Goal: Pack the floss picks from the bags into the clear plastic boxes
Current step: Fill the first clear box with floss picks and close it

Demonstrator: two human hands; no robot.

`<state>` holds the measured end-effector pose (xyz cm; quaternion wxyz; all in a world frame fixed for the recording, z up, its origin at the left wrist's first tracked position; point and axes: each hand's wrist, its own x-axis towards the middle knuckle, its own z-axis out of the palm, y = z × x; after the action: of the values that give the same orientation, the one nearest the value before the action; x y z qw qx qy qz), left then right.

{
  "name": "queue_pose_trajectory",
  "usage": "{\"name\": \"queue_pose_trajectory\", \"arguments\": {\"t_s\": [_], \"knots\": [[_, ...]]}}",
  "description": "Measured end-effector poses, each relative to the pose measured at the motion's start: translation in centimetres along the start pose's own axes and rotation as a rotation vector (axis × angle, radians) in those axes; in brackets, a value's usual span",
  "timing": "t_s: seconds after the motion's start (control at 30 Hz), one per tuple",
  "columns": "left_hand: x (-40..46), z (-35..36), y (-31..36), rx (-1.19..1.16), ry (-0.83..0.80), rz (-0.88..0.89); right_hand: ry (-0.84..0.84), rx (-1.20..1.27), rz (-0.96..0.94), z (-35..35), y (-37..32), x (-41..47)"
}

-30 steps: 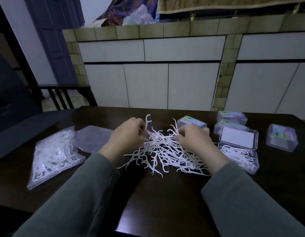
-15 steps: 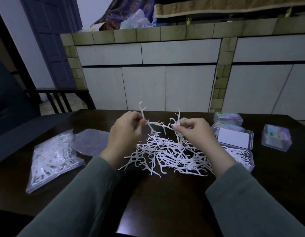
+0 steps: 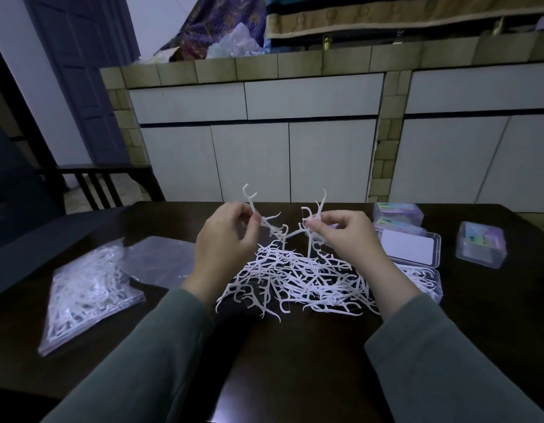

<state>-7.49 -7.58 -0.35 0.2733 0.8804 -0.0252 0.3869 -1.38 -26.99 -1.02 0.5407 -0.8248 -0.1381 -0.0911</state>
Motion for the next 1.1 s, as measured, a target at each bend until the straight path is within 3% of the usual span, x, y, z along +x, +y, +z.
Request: {"name": "queue_pose_trajectory", "arguments": {"t_s": [0.27, 0.47, 0.67, 0.97, 1.1], "knots": [[-0.1, 0.5, 0.6, -0.042, 0.013, 0.040, 0.043, -0.051, -0.033, -0.4, 0.4, 0.1], [0.1, 1.5, 2.3, -0.236, 0.065, -0.035, 0.118, 0.082, -0.062, -3.0, -0.3, -0.5], [0.3, 3.7, 5.6, -0.418, 0.007, -0.082, 0.187, 0.130, -0.044, -7.4, 1.5, -2.2], [-0.8, 9.7, 10.3, -0.604, -0.019, -0.185, 0.205, 0.324, 0.211, -11.3, 5.3, -4.8], [-1.3, 10.9, 11.3, -0.607, -0.015, -0.197, 0.205, 0.446, 0.232, -11.2, 5.6, -5.0]]}}
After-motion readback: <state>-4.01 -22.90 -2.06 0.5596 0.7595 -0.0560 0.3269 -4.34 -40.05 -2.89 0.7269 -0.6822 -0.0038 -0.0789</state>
